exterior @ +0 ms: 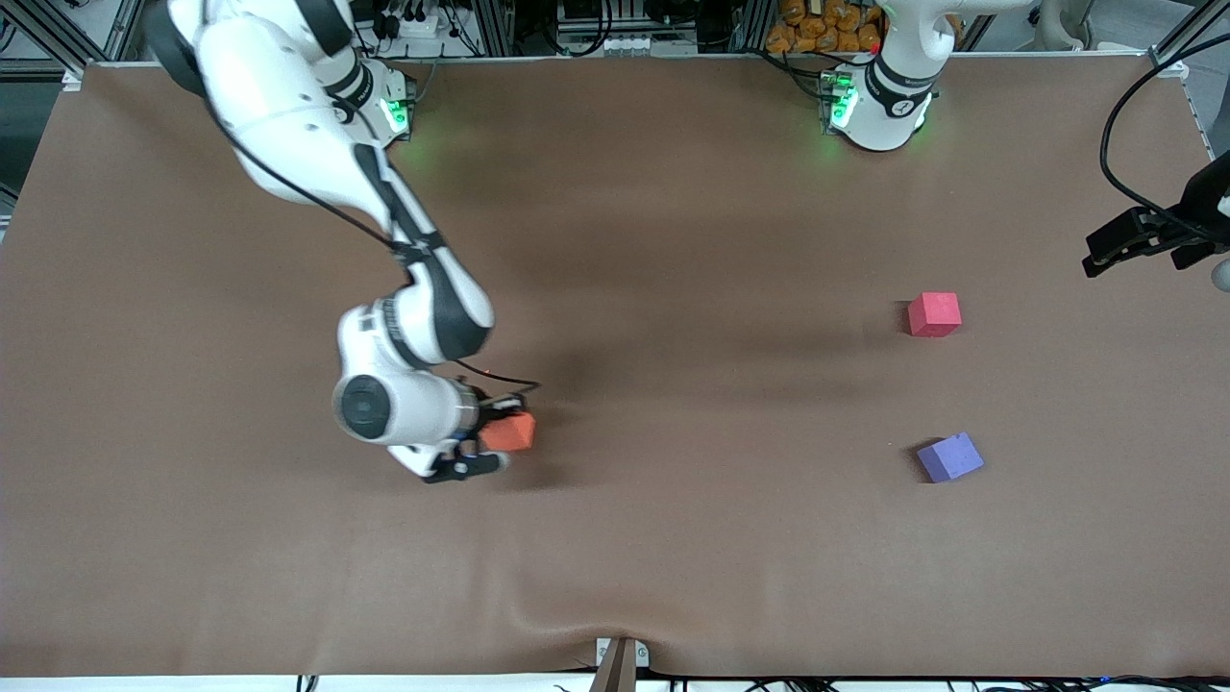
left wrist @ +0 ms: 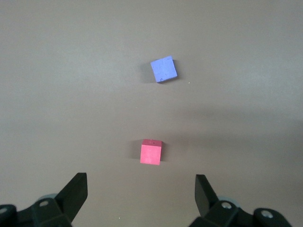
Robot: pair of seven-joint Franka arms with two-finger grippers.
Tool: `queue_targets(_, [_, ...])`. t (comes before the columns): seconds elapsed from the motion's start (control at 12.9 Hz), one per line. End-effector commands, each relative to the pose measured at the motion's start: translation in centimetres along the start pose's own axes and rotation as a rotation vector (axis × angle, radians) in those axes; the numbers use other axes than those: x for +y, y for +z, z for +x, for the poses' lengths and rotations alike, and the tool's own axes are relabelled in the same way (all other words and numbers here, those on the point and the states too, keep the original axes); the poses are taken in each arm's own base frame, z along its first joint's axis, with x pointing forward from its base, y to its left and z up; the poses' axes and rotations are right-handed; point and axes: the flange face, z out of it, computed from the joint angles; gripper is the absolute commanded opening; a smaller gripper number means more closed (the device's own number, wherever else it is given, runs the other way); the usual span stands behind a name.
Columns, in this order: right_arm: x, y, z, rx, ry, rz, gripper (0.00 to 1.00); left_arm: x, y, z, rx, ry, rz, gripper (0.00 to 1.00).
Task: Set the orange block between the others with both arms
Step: 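Carry the orange cube with the right gripper to the table middle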
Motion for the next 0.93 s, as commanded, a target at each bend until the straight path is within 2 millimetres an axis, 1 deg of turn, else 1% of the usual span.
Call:
queue_targets(0.0, [-2.8,0.7,1.2,0.015,0.048,0.016,0.05,-0.3,-0.3,-0.5,-0.007,0.008,-0.018,1.0])
queue_targets(0.08, [-3.8,0.9,0.6,-0.001,0.088,0.014,0.05,-0.3,-0.2,-0.6,-0.013,0.008,-0.018,1.0])
queue_targets(0.15, [-5.2,1.4,-0.2,-0.033,0.139,0.001,0.06,-0.3,-0.2,-0.6,-0.013,0.008,-0.018,1.0])
queue_targets(0.31, [-9.3,3.0,-2.4,-0.073,0.194,-0.03,0.1,-0.3,0.0,-0.4,-0.016,0.008,-0.017,1.0])
queue_targets(0.39, [-10.9,3.5,-3.3,-0.08,0.219,-0.037,0.13,-0.4,0.2,-0.3,-0.017,0.005,-0.017,1.0])
queue_targets(0.46, [-12.0,3.9,-4.0,-0.093,0.247,-0.042,0.17,-0.4,0.1,-0.2,-0.013,0.005,-0.017,1.0])
queue_targets(0.62, [-14.6,4.7,-6.6,-0.166,0.204,-0.098,0.29,-0.5,0.2,-0.3,-0.018,0.004,-0.017,1.0])
queue_targets(0.7, [-15.2,4.6,-7.4,-0.199,0.181,-0.125,0.64,-0.8,0.6,-0.3,-0.024,-0.002,-0.017,1.0])
queue_targets(0.77, [-15.2,4.5,-7.8,-0.222,0.18,-0.135,1.0,-0.8,0.8,-0.3,-0.029,-0.002,-0.016,1.0])
queue_targets(0.85, [-15.2,4.1,-7.9,-0.224,0.177,-0.133,1.0,-0.9,0.8,-0.3,-0.029,-0.004,-0.016,1.0])
